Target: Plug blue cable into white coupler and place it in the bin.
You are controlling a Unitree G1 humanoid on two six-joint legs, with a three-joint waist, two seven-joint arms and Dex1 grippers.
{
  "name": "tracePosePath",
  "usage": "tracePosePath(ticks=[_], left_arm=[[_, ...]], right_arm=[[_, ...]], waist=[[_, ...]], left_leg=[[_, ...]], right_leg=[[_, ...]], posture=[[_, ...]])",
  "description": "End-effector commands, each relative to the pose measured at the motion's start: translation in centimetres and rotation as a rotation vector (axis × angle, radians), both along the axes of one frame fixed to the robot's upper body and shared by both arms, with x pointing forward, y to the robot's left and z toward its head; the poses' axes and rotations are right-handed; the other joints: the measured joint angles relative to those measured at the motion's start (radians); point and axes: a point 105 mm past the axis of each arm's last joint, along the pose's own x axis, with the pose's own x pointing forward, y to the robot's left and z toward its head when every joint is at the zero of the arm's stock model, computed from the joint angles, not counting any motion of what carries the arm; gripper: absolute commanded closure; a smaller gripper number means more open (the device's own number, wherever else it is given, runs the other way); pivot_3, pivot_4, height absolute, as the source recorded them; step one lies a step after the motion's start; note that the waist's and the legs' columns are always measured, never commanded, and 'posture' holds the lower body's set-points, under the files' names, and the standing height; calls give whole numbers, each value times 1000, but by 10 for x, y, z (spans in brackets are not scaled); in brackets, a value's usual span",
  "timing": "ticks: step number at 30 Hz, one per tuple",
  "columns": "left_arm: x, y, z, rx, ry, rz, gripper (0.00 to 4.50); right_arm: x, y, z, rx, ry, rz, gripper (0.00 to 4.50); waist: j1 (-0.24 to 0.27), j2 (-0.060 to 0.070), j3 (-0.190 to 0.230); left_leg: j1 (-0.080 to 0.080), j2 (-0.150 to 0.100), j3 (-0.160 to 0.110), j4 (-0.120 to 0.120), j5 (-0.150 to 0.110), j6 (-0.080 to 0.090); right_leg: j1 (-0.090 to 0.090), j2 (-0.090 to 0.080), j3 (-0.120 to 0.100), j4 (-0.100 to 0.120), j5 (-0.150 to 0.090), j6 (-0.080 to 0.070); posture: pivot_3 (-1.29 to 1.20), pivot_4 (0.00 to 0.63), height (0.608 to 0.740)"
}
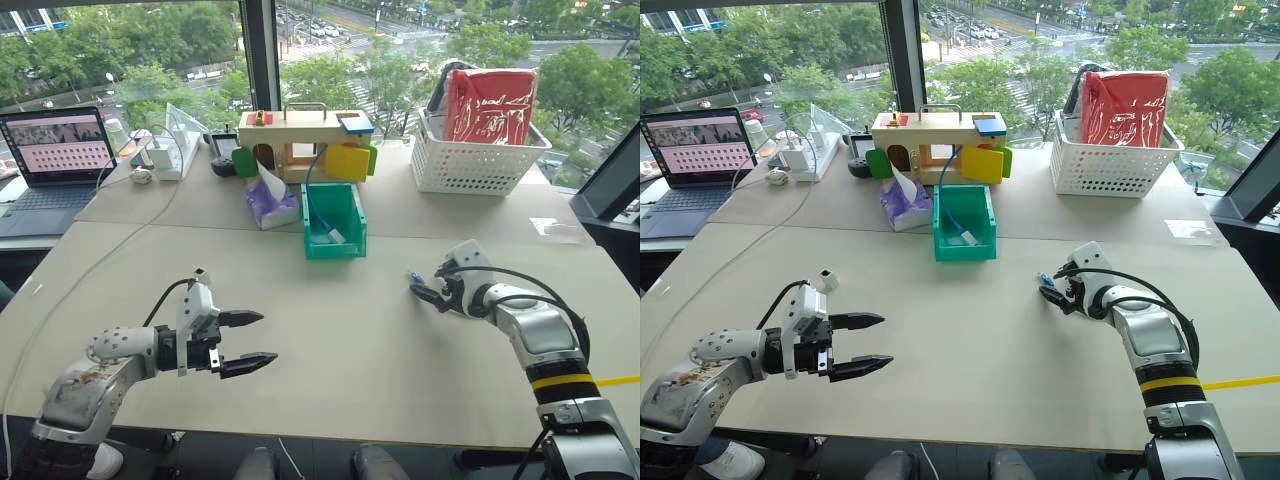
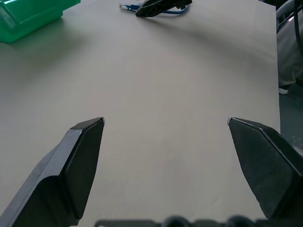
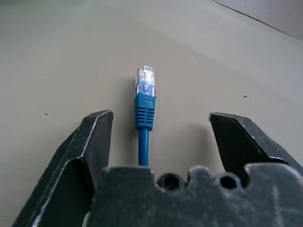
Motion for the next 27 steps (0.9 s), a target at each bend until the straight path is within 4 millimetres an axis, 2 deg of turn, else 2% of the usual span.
tracePosePath(ticks=[1, 2, 6, 8, 11, 13, 16, 19, 22, 27], left_arm=[[0, -2, 9, 29, -69, -23, 0], [1, -1, 10, 34, -75, -22, 0], [8, -3, 16, 24, -89, -25, 0], [11, -4, 18, 14, -94, -33, 0], [15, -6, 12, 73, -104, -68, 0], [14, -8, 4, 116, -108, -108, 0], [14, -15, 0, 124, -105, -154, 0], [13, -24, -5, 152, -103, -232, 0], [8, -32, -7, 149, -70, -309, 0], [8, -41, -6, 156, -60, -366, 0]], right_arm=[[-3, 6, -1, 56, 16, 51, 2199], [-4, 10, -2, 56, 25, 68, 2447], [-8, 23, 0, 14, 15, 160, 3896], [-14, 30, 6, -32, -9, 240, 4423], [-42, 61, 14, -96, -36, 514, 4423], [-58, 75, 12, -104, -13, 619, 4423], [-73, 89, 2, -210, 1, 752, 4423], [-90, 113, -9, -307, 28, 955, 4423], [-83, 125, -6, -380, -12, 1045, 4423], [-61, 132, -5, -473, -60, 1083, 4423]], waist=[[-1, 0, 0], [-2, 0, 0], [-4, 0, 0], [-6, 0, 0], [-4, 0, 0], [-3, 0, 0], [-4, 0, 0], [-2, 0, 0], [-7, 0, 0], [-5, 0, 0]], left_leg=[[0, 0, 0, 0, 0, 0], [0, 0, 0, 0, 0, 0], [0, 1, 0, 0, 0, 0], [0, 1, 0, 0, 0, 0], [0, 1, 0, -1, 0, 0], [0, 1, 0, -1, 0, 0], [-1, 1, 0, -1, 0, 0], [-1, 1, 0, 0, 0, 0], [0, 2, 0, 1, 0, 0], [0, 3, 0, 1, 0, 0]], right_leg=[[0, 0, 0, 0, 0, 0], [0, 0, 0, 0, 0, 0], [0, 1, 0, 0, 0, 0], [0, 1, 0, 0, 0, 0], [-1, 1, 0, 1, 0, 0], [-1, 1, 0, 0, 0, 0], [-2, 1, 0, 0, -1, 1], [-1, 1, 0, 0, -3, 5], [-1, 2, 0, 0, -4, 7], [-1, 3, 0, 1, -3, 5]], posture=[[0, 150, 733], [0, 150, 733], [0, 150, 733], [0, 150, 733], [0, 150, 733], [0, 150, 733], [0, 150, 733], [0, 150, 733], [0, 150, 733], [0, 150, 733]])
